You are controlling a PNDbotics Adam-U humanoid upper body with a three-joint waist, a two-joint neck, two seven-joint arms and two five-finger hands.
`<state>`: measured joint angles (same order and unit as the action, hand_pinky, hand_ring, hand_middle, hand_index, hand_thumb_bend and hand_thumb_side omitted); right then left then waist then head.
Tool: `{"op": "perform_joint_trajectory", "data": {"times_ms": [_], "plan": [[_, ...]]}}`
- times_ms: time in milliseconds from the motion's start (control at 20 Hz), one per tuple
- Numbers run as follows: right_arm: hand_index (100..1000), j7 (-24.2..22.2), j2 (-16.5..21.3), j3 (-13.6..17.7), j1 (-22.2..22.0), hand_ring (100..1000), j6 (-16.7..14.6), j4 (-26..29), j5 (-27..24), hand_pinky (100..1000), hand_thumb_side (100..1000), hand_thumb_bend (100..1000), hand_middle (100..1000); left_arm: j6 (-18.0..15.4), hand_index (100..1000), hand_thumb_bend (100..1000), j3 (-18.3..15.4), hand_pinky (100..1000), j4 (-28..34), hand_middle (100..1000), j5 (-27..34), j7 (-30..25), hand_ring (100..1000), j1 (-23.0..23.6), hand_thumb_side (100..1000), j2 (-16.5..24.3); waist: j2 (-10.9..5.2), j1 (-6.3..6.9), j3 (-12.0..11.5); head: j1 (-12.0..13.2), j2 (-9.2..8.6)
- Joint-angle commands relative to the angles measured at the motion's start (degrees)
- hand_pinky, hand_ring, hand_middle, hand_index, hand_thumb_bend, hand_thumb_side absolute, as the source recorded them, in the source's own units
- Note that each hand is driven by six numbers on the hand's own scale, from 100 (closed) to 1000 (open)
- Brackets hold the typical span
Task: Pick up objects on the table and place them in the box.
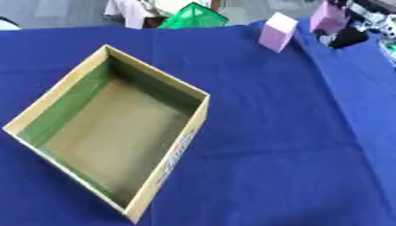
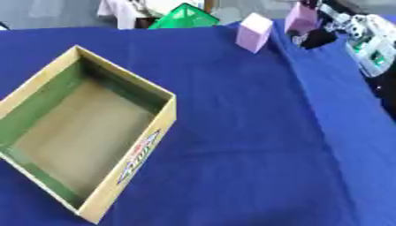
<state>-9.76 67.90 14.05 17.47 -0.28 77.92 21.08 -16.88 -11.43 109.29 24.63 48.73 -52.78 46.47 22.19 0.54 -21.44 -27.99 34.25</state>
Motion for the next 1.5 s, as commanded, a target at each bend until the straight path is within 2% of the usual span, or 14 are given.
{"op": "perform_joint_trajectory", "data": {"times_ms": [50,200,300,350,400,450,700,750,800,850,950,1050,1200,1500], "plan": [[812,1.2,3.24,2.26,-1.73,613,-0.42,9.86,-0.75,594,231,100,624,-0.65,903,702,-0.94,808,-0.11,712,-0.5,0.92,774,-0.21,821,2.71,-1.64,-0.08,0.32,0.73,0.33],[811,1.96,3.02,2.4,-3.91,608,-0.77,20.17,-1.56,592,222,100,624,-0.63,903,702,-0.9,808,-0.3,712,-0.46,0.93,774,-0.09,820,2.8,-1.87,-0.13,0.72,1.11,0.48],[811,1.92,3.24,1.33,-4.56,609,-0.88,27.19,-1.87,591,211,100,626,-0.59,903,701,-0.73,808,-0.34,712,-0.4,0.81,774,-0.15,820,2.72,-2.09,-0.14,0.73,1.09,0.59],[812,1.77,3.4,0.56,-4.71,611,-0.76,30.32,-2.01,592,271,100,627,-0.56,903,701,-0.65,808,-0.34,712,-0.37,0.72,774,-0.19,820,2.68,-2.18,-0.15,0.67,1.07,0.64],[813,1.55,3.56,-0.21,-4.79,617,-0.44,33.03,-2.04,596,202,100,632,-0.55,903,702,-0.59,808,-0.32,712,-0.35,0.65,774,-0.24,820,2.63,-2.25,-0.17,0.6,1.04,0.7],[814,1.32,4.04,-1.38,-4.42,620,-0.87,34.88,-1.84,598,199,100,635,-0.52,902,702,-0.5,808,-0.31,712,-0.32,0.56,774,-0.32,820,2.5,-2.35,-0.21,0.42,0.98,0.81],[819,0.65,5.99,-8.73,0.94,635,-8.07,36.62,-1.43,605,194,100,649,-0.18,902,698,0.16,808,-0.5,710,-0.05,-0.03,773,-0.81,823,1.65,-2.78,-0.53,-0.28,1.04,1.7],[819,0.31,6.08,-10.34,2.69,639,-9.21,36.64,-1.46,607,202,100,652,-0.08,902,696,0.37,808,-0.53,709,0.04,-0.22,774,-0.95,825,1.39,-2.91,-0.62,-0.51,1.12,1.95],[819,-0.21,5.95,-12.07,4.64,641,-10.16,36.66,-1.38,607,252,100,652,0.02,902,696,0.57,808,-0.58,709,0.1,-0.41,774,-1.08,825,1.16,-3.02,-0.7,-0.7,1.22,2.15],[818,-0.95,5.6,-13.81,6.62,641,-10.97,36.66,-1.33,606,209,100,653,0.1,902,696,0.73,808,-0.61,709,0.15,-0.58,773,-1.2,825,0.95,-3.13,-0.78,-0.91,1.26,2.35],[818,-3.43,4.08,-17.61,11.21,645,-11.89,36.67,-1.21,608,213,100,655,0.24,902,695,1.03,808,-0.66,709,0.25,-0.89,773,-1.43,825,0.53,-3.41,-0.96,-1.22,1.1,2.78],[818,-6.61,1.65,-21.07,15.94,645,-11.83,36.67,-1.14,608,216,100,655,0.38,901,693,1.29,809,-0.71,708,0.32,-1.16,773,-1.54,827,0.17,-3.67,-1.06,-1.37,0.86,3.15],[815,-11.05,-2.95,-25.19,22.56,639,-9.71,36.67,-0.15,605,218,100,652,0.6,901,692,1.67,809,-0.8,707,0.38,-1.58,774,-1.46,829,-0.19,-3.93,-1.16,-1.51,0.61,3.52],[811,-17.11,-9.59,-30.41,30.1,637,-7.2,36.67,0.73,601,223,100,649,0.9,901,687,2.1,809,-0.93,705,0.44,-2.04,775,-1.32,833,-0.78,-4.17,-1.53,-1.74,0.32,4.02]]}}
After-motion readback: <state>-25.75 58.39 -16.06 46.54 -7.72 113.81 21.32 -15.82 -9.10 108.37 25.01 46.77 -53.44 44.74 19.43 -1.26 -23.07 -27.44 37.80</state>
